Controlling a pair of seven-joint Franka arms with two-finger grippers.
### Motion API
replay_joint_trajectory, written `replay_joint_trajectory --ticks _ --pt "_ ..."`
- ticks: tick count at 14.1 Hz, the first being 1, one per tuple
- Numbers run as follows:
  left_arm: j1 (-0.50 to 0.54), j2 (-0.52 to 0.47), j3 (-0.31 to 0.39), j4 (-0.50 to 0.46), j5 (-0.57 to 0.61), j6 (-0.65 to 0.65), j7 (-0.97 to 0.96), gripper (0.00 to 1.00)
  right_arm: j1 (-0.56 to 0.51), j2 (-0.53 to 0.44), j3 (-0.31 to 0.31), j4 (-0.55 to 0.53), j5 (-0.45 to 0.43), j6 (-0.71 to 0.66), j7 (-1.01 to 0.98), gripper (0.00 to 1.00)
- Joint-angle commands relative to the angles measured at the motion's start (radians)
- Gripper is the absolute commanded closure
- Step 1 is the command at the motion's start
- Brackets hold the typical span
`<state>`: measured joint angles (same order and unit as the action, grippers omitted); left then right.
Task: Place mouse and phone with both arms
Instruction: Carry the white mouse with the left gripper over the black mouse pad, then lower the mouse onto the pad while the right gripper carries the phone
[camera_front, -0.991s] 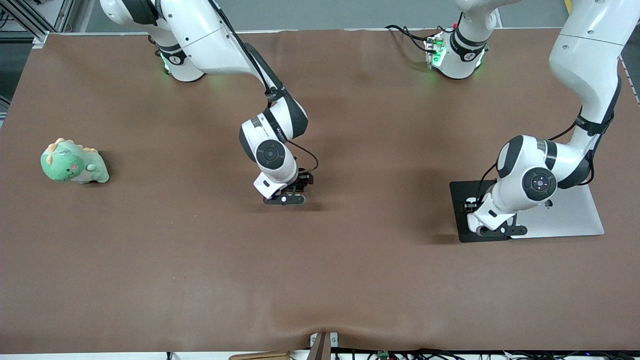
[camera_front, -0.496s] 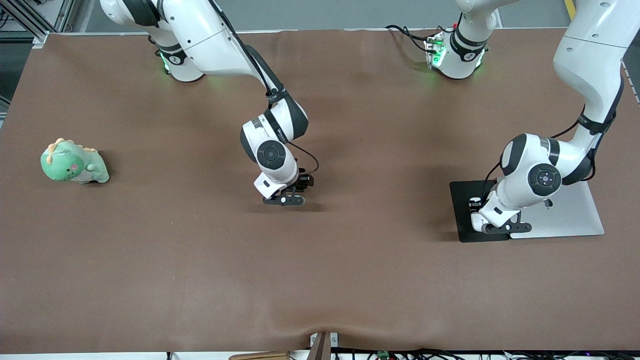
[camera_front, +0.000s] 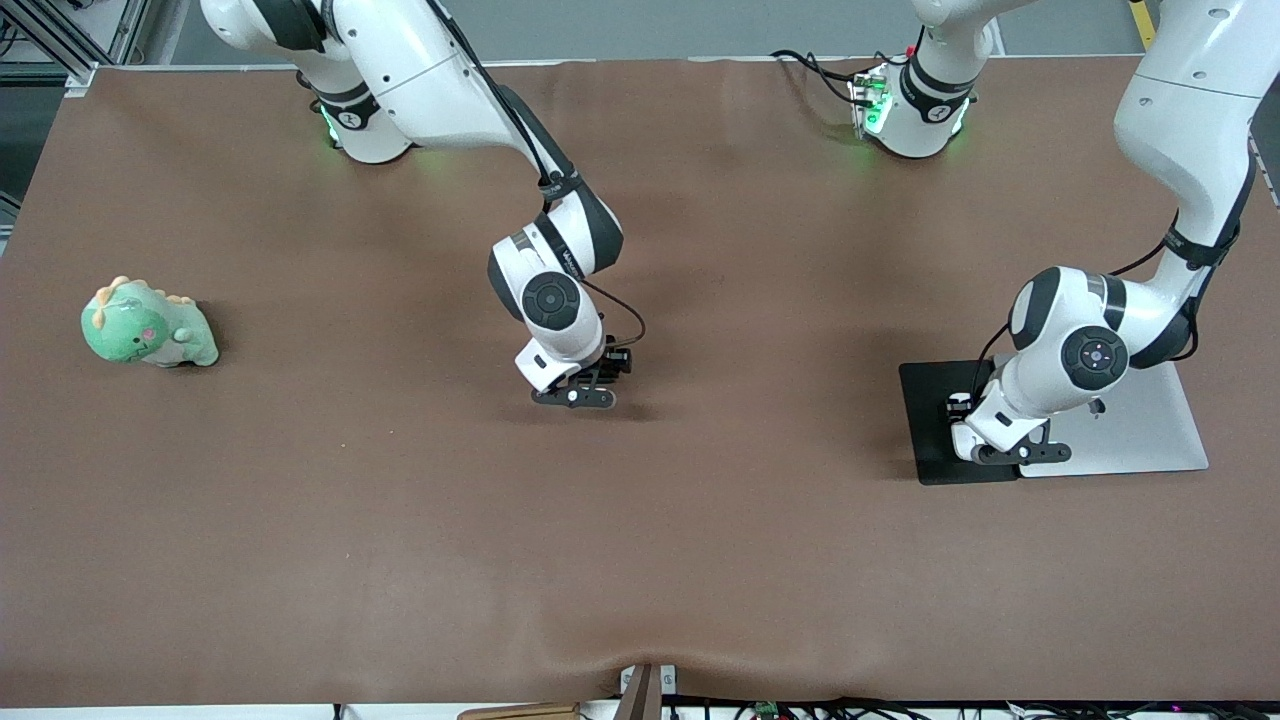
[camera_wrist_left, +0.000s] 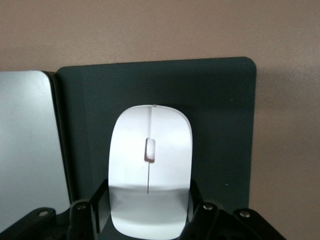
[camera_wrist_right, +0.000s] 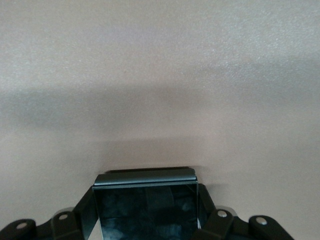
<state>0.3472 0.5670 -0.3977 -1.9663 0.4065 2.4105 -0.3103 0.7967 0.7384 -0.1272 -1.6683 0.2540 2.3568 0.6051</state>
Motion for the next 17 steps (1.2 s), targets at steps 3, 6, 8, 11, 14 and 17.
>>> replay_joint_trajectory --ticks 3,6,8,11,14,17 --pt "0.015 0.017 -0.010 -0.012 0.021 0.047 0.013 0.48 -0.077 -0.092 -0.011 0.002 0.007 -0.103 0.001 0.80" --pt "0.013 0.025 -0.010 -0.009 0.021 0.050 0.013 0.02 -0.163 -0.187 -0.011 0.001 0.002 -0.209 -0.004 0.80" --pt "0.012 0.010 -0.010 -0.008 0.021 0.041 0.013 0.00 -0.221 -0.232 -0.011 -0.007 -0.004 -0.249 -0.011 0.81" --pt "0.006 -0.044 -0.015 0.003 0.021 0.030 0.008 0.00 -0.312 -0.298 -0.011 -0.007 -0.004 -0.349 -0.137 0.80" --pt "0.012 -0.114 -0.049 0.050 0.020 -0.071 0.014 0.00 -0.402 -0.343 -0.014 -0.010 -0.006 -0.427 -0.244 0.80" --pt "0.013 -0.150 -0.090 0.176 0.006 -0.281 0.014 0.00 -0.467 -0.382 -0.015 -0.060 -0.051 -0.435 -0.313 0.80"
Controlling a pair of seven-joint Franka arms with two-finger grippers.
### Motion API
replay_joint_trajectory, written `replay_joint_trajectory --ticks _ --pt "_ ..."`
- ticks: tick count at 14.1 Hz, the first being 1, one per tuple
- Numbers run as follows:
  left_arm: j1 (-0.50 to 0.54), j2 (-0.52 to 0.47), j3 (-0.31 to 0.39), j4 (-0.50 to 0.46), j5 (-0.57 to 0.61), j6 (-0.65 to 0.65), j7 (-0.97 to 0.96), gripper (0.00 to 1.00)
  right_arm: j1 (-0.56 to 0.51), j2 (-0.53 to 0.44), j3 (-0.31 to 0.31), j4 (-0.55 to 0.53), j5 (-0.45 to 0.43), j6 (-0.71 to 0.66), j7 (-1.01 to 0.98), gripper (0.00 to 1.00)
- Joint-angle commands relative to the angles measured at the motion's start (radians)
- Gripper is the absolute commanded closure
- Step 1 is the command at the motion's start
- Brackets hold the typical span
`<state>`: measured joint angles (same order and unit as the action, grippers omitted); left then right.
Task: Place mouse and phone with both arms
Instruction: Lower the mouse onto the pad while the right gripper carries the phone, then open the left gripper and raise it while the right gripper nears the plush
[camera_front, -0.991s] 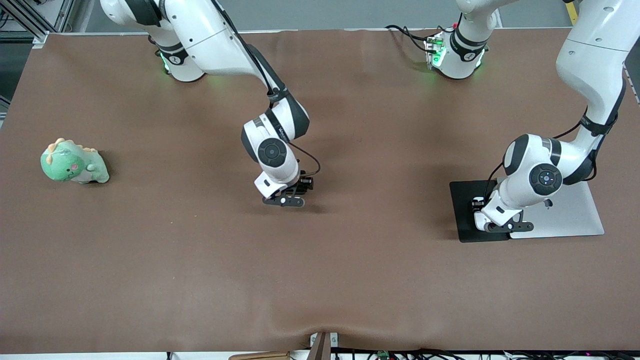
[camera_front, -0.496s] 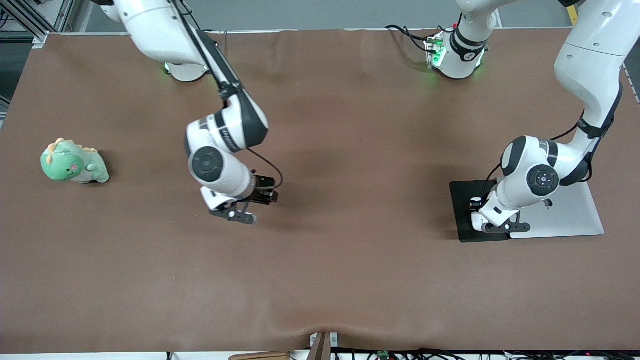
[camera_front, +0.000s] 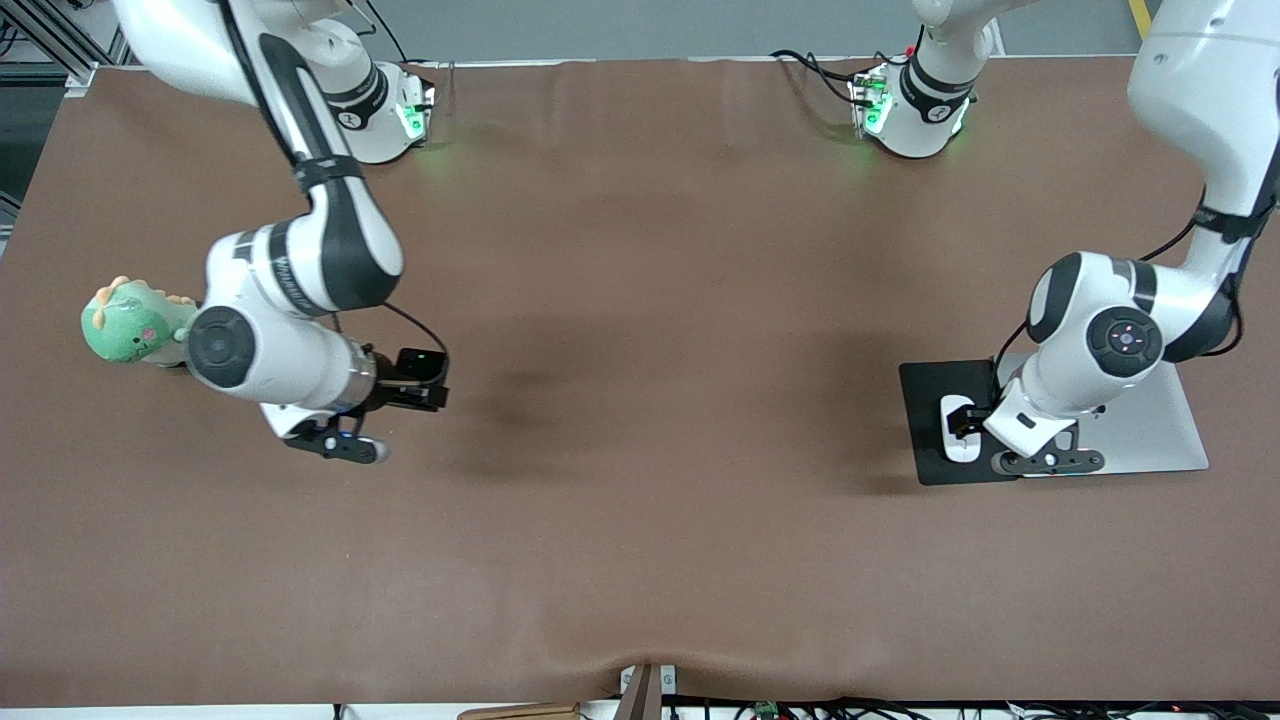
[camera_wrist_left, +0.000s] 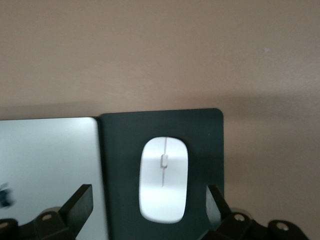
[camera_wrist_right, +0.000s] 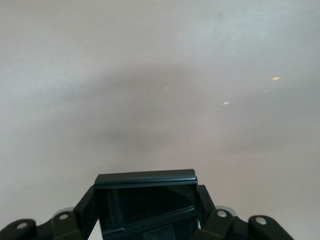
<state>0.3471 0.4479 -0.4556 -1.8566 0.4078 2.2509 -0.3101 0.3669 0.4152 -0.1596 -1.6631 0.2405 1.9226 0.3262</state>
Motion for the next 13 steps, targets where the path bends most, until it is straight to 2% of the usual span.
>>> replay_joint_trajectory --ticks 1,6,8,13 --pt "0.013 -0.032 -0.047 0.117 0.002 -0.189 0.014 0.00 -0.058 -0.070 0.018 -0.081 -0.068 -0.001 -0.048 0.80" --pt "0.013 -0.040 -0.106 0.353 -0.082 -0.509 0.014 0.00 -0.193 -0.076 0.019 -0.125 -0.084 0.004 -0.226 0.80" --pt "0.013 -0.054 -0.117 0.425 -0.087 -0.595 0.014 0.00 -0.252 -0.073 0.019 -0.138 -0.086 0.007 -0.301 0.80" --pt "0.015 -0.176 -0.121 0.451 -0.194 -0.678 0.013 0.00 -0.377 -0.058 0.019 -0.138 -0.086 0.019 -0.487 0.78"
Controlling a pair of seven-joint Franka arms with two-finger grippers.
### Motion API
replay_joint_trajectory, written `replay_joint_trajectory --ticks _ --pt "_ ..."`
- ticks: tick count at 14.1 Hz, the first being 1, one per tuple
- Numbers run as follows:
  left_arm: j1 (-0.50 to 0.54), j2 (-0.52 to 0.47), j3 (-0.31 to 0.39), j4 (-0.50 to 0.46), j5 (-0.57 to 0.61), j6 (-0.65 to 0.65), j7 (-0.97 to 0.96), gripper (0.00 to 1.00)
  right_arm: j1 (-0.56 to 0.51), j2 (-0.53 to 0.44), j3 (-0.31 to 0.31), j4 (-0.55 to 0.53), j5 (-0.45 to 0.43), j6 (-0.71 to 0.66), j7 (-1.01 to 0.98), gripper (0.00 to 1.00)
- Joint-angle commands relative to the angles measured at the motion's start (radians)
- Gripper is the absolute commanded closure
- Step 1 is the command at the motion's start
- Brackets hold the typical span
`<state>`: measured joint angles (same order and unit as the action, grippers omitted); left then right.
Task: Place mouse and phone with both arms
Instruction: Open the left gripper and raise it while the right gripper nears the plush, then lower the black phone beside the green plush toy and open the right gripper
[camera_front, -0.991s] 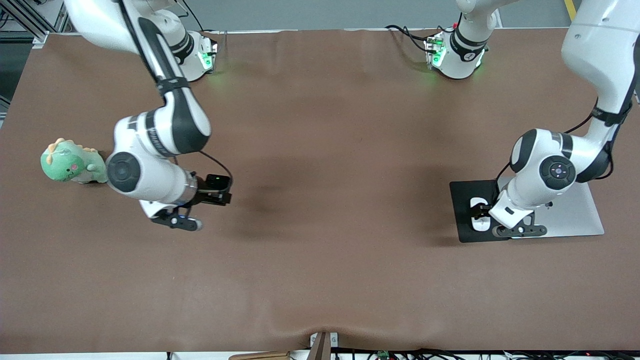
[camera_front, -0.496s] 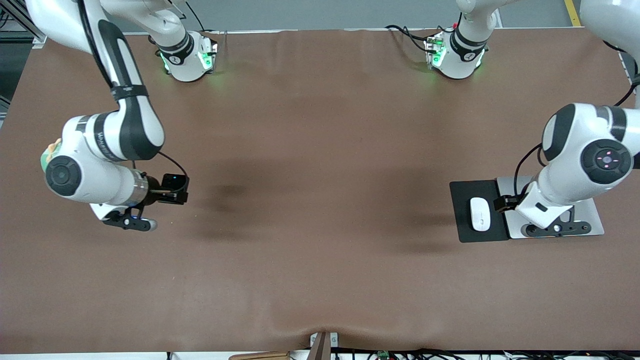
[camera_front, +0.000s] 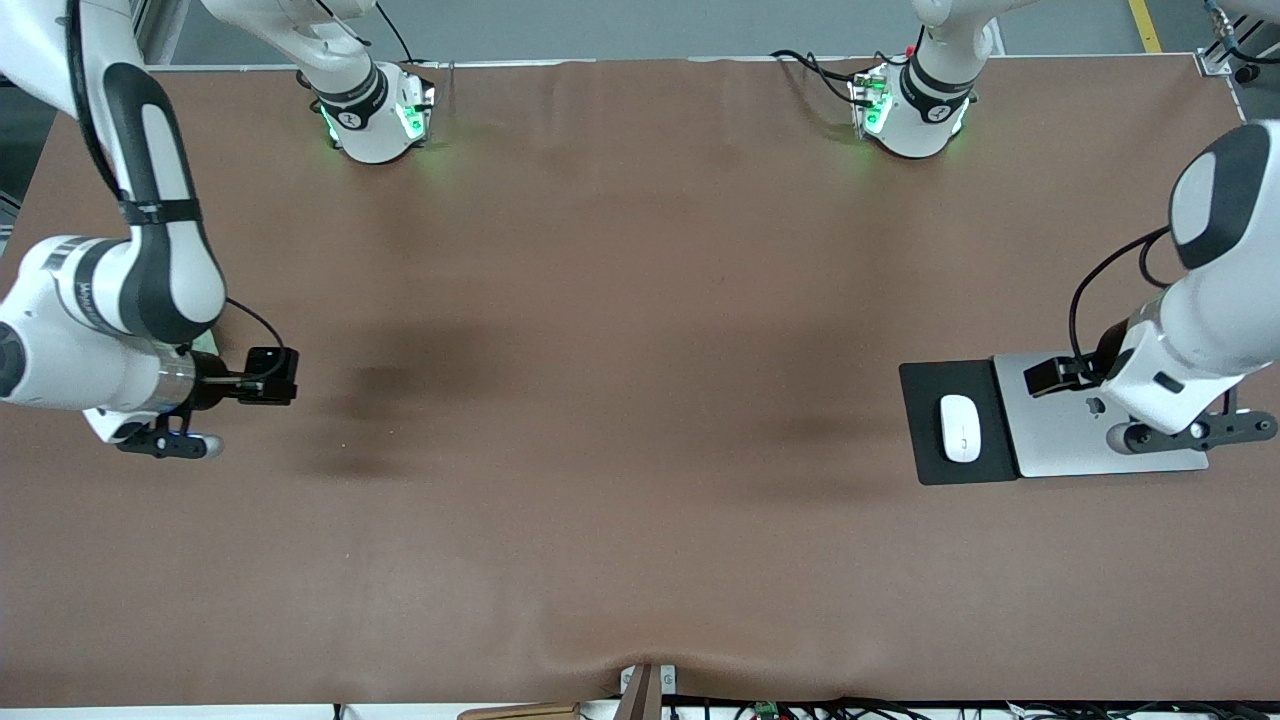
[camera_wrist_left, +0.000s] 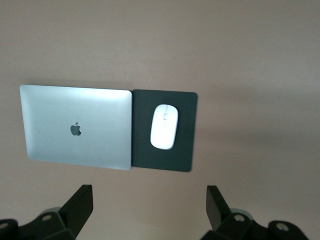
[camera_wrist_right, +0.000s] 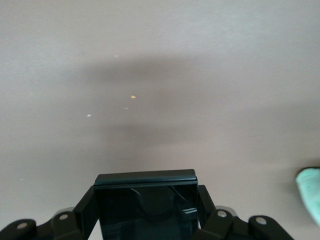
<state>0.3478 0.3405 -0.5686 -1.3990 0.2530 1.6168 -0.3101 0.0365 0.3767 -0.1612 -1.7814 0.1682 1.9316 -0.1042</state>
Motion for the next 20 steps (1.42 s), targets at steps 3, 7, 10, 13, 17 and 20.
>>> replay_joint_trajectory --ticks 3,7,10,13,17,20 --pt "0.011 -0.124 -0.011 -0.006 -0.049 -0.098 0.016 0.00 -0.101 -0.004 0.020 -0.019 -0.025 0.015 -0.129 0.78" --pt "0.013 -0.172 -0.008 -0.009 -0.124 -0.137 0.014 0.00 -0.141 0.008 0.020 -0.018 -0.067 0.017 -0.150 0.78" --pt "0.010 -0.189 -0.011 -0.011 -0.126 -0.140 0.009 0.00 -0.170 0.024 0.020 -0.019 -0.104 0.044 -0.150 0.78" --pt "0.011 -0.198 -0.014 -0.009 -0.155 -0.140 0.008 0.00 -0.193 0.053 0.020 -0.019 -0.142 0.067 -0.150 0.78" --pt "0.011 -0.201 -0.016 -0.009 -0.156 -0.153 0.011 0.00 -0.182 0.077 0.020 -0.019 -0.144 0.073 -0.114 0.78" --pt "0.013 -0.212 -0.014 -0.009 -0.179 -0.155 0.014 0.00 -0.187 0.132 0.020 -0.019 -0.144 0.075 -0.084 0.78"
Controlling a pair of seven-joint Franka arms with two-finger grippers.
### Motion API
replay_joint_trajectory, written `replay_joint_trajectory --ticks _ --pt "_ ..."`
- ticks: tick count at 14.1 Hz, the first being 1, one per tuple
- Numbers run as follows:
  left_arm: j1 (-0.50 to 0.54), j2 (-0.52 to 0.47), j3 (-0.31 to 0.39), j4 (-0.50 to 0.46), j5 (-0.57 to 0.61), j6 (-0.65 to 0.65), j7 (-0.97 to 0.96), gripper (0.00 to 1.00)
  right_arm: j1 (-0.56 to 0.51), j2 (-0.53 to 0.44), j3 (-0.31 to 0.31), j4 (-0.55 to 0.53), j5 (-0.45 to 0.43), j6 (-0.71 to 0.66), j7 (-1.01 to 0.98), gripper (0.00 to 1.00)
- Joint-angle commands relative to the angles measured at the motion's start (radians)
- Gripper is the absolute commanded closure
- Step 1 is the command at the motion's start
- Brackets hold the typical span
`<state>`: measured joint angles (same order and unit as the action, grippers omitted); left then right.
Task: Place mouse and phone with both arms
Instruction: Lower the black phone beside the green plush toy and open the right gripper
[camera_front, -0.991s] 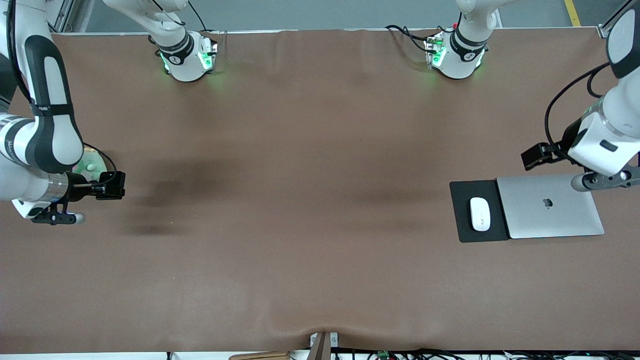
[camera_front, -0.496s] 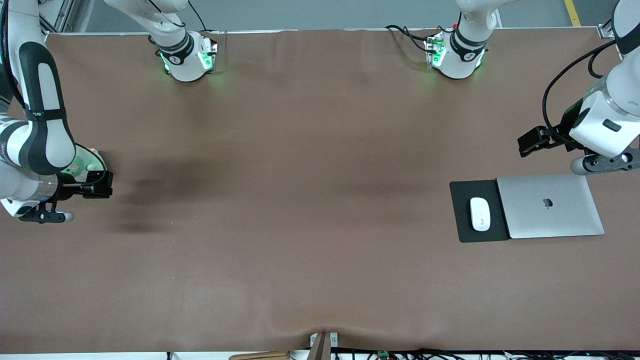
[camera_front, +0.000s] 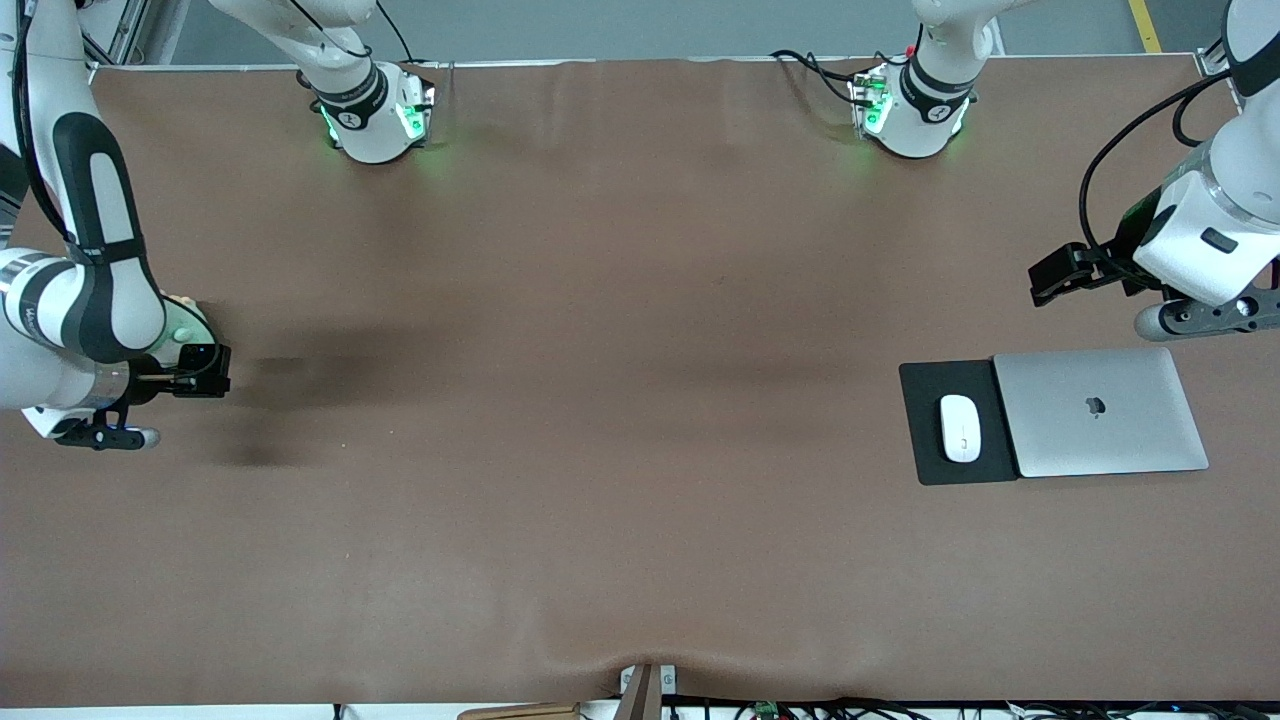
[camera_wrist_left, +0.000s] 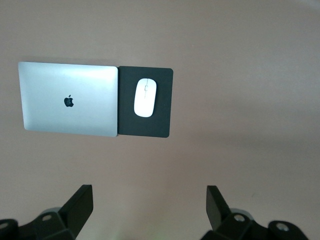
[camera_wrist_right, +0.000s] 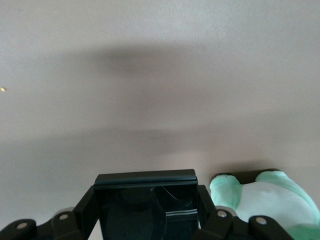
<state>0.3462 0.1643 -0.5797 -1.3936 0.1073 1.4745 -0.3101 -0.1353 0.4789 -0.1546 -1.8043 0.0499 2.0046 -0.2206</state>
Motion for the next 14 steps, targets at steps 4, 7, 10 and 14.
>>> replay_joint_trajectory --ticks 4,7,10,14 --pt "0.014 -0.040 -0.003 -0.015 -0.035 -0.013 0.014 0.00 -0.021 0.087 0.015 0.005 -0.019 0.037 0.035 0.77" --pt "0.014 -0.048 -0.002 -0.015 -0.035 -0.013 0.016 0.00 -0.024 0.133 0.015 0.010 -0.012 0.115 0.035 0.74" --pt "0.016 -0.052 -0.002 -0.016 -0.035 -0.013 0.016 0.00 -0.023 0.158 0.016 0.013 -0.007 0.129 0.067 0.59" --pt "0.016 -0.055 -0.005 -0.012 -0.035 -0.013 0.016 0.00 -0.012 0.161 0.017 0.014 -0.007 0.126 0.073 0.00"
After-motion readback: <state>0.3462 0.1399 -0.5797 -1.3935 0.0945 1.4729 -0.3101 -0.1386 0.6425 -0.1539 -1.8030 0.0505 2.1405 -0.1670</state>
